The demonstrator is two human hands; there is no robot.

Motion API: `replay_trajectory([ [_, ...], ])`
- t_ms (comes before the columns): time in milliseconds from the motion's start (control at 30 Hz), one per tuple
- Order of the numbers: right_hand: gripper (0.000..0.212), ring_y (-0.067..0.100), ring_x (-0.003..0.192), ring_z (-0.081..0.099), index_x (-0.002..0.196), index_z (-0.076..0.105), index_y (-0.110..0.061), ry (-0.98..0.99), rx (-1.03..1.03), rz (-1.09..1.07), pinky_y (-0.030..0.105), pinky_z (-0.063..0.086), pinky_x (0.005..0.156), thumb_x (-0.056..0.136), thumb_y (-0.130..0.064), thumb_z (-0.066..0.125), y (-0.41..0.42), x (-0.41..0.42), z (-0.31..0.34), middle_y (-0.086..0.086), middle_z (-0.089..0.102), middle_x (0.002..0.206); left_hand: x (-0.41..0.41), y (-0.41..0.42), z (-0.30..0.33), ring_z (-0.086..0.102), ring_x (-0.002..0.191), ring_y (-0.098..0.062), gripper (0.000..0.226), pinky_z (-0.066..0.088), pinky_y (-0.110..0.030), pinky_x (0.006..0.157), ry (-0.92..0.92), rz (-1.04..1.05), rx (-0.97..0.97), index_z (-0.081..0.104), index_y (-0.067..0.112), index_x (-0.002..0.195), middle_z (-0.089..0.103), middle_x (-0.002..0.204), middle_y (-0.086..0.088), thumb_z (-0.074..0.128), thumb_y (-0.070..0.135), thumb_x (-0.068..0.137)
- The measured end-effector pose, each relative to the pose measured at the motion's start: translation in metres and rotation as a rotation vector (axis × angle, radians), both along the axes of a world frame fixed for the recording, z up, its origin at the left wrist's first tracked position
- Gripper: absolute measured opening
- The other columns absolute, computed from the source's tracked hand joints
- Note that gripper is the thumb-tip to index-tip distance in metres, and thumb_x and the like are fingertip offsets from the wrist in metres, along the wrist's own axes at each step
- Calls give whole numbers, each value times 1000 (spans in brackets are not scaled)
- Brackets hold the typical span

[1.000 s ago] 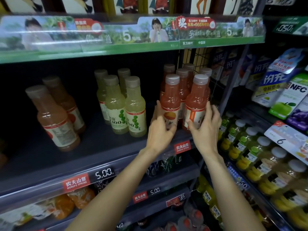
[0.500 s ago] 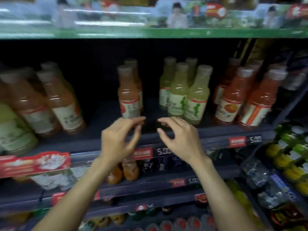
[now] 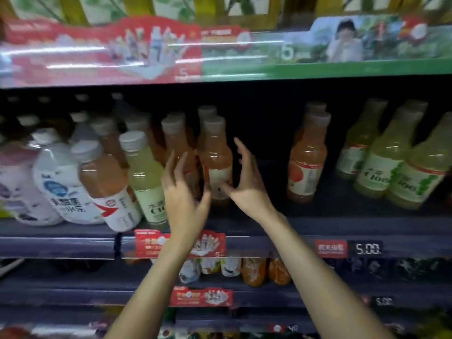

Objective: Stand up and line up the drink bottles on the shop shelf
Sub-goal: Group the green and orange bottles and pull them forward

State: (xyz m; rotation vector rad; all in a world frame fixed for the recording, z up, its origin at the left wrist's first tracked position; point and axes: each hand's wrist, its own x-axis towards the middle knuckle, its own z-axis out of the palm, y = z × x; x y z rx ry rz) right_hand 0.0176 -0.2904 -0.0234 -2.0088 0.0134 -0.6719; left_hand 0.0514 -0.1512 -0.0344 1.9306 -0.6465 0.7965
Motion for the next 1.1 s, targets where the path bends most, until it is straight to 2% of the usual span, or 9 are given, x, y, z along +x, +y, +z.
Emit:
replay_trajectory([
  [133,91,15,125,47,147,12,-35,38,69,-49,29,43,95,80,-25,73,15,20,3,2,41,144,14,-5,0,13,144,-40,73,24,-40,115,-68,67,149,24,18,144,14,155,-24,64,22,83],
  [233,83,13,119,52,140,17,-45,15,72,-80,34,47,95,81,-27,71,16,13,-5,-5,48,137,27,-13,4,11,141,-49,79,23,-54,113,-66,86,162,18,6,148,8,151,-36,55,25,81],
  [333,83,3,118,49,139,21,-46,-19,105,-84,25,44,95,80,-23,73,6,-1,-7,-16,47,132,33,-19,7,27,130,-52,72,28,-54,107,-66,139,128,19,2,146,21,146,-37,58,14,87],
  [433,85,4,121,50,140,22,-44,-19,104,-101,24,43,98,78,-22,76,-4,-14,-7,-11,49,136,35,-20,8,34,120,-39,65,33,-46,102,-156,113,104,31,4,143,36,137,-27,60,7,84],
  [633,86,6,121,51,142,21,-39,-23,45,-139,27,45,100,78,-21,75,-14,-34,-5,-7,50,135,29,-27,5,43,124,-38,74,46,-50,95,-101,-44,148,19,26,146,33,142,-22,63,16,88],
  [767,87,3,110,57,144,18,-38,5,-39,-222,22,49,91,79,-26,75,-27,-55,-5,-9,57,125,11,-29,4,37,132,-22,78,37,-32,105,-35,-164,-15,17,21,149,34,144,-11,66,23,89],
  [900,86,5,105,58,144,21,-35,6,-88,-371,23,47,87,77,-28,75,-48,-88,-8,-8,60,121,-18,-49,6,36,133,-5,85,33,-13,105,88,-407,-78,9,38,145,29,151,1,70,23,86],
  [1000,85,14,104,59,141,22,-37,11,-100,-496,37,50,87,74,-29,74,-65,-107,-7,-3,58,123,-25,-77,10,39,133,-4,84,37,-20,107,169,-536,-104,10,43,144,32,150,2,69,23,87],
  [1100,84,16,105,58,140,20,-40,11,-83,-582,37,50,86,75,-29,72,-83,-117,-5,-5,57,125,-16,-110,10,31,137,-7,75,28,-22,110,215,-525,-74,15,29,147,29,150,2,64,28,90],
])
